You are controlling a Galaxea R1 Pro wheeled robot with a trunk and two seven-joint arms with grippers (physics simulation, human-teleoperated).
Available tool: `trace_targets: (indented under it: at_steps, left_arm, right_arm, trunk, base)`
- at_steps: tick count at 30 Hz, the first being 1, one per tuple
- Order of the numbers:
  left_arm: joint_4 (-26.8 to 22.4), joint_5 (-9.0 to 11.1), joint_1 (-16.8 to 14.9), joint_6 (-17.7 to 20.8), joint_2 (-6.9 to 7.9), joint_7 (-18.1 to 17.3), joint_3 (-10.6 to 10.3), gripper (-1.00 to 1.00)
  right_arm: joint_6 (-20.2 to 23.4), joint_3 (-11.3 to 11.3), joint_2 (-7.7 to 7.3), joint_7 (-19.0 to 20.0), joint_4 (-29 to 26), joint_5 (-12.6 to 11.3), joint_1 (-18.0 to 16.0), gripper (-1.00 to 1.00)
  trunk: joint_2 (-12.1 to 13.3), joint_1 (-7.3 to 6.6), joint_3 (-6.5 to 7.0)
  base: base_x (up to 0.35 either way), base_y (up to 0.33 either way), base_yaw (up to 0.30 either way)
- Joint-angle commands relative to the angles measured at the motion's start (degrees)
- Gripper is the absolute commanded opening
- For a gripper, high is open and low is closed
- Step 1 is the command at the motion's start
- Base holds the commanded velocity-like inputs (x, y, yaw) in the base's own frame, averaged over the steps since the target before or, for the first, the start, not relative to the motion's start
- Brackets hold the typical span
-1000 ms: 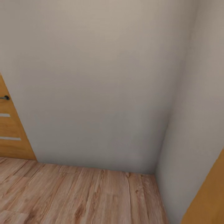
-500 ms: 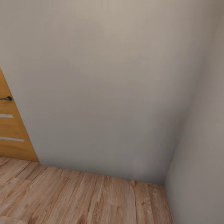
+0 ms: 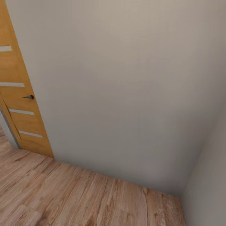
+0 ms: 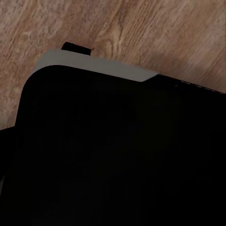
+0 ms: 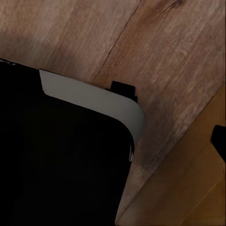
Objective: Move the two storage containers from the living room to the garage. In the garage, place one container on the floor and stack the other container on top of it (either order is fine).
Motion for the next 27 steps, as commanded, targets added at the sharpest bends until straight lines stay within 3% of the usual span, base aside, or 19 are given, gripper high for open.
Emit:
trace_targets:
  at_steps: [1, 6, 8, 21, 27]
  left_arm:
    - [-0.02, 0.25, -0.01, -0.13, 0.00, 0.06, 0.06, 1.00]
    - [-0.02, 0.25, -0.01, -0.13, -0.01, 0.08, 0.06, 1.00]
    - [-0.02, 0.25, -0.01, -0.13, -0.01, 0.10, 0.06, 1.00]
    - [-0.02, 0.25, -0.01, -0.13, -0.02, 0.11, 0.06, 1.00]
    - [0.04, 0.25, -0.01, -0.13, 0.07, 0.14, 0.14, 1.00]
  right_arm:
    - [-0.38, 0.35, 0.09, -1.55, 0.17, -0.78, -0.07, 1.00]
    - [-0.56, 0.32, 0.43, -8.79, 0.15, -3.42, -0.07, 1.00]
    - [-0.64, 0.33, 0.43, -9.92, 0.15, -4.07, -0.07, 1.00]
    - [-2.14, 0.25, 0.15, -10.70, 0.15, -4.60, -0.07, 1.00]
    - [-2.21, 0.25, 0.10, -10.71, 0.15, -4.60, -0.07, 1.00]
  trunk:
    - [-0.03, 0.00, -0.05]
    - [-0.03, 0.00, -0.05]
    - [-0.03, 0.00, -0.05]
    - [-0.03, 0.00, -0.05]
    - [-0.03, 0.00, -0.05]
  base:
    - [0.000, 0.000, 0.275]
    - [0.000, 0.000, 0.276]
    - [0.000, 0.000, 0.277]
    - [0.002, 0.000, 0.277]
    - [0.287, 0.000, 0.277]
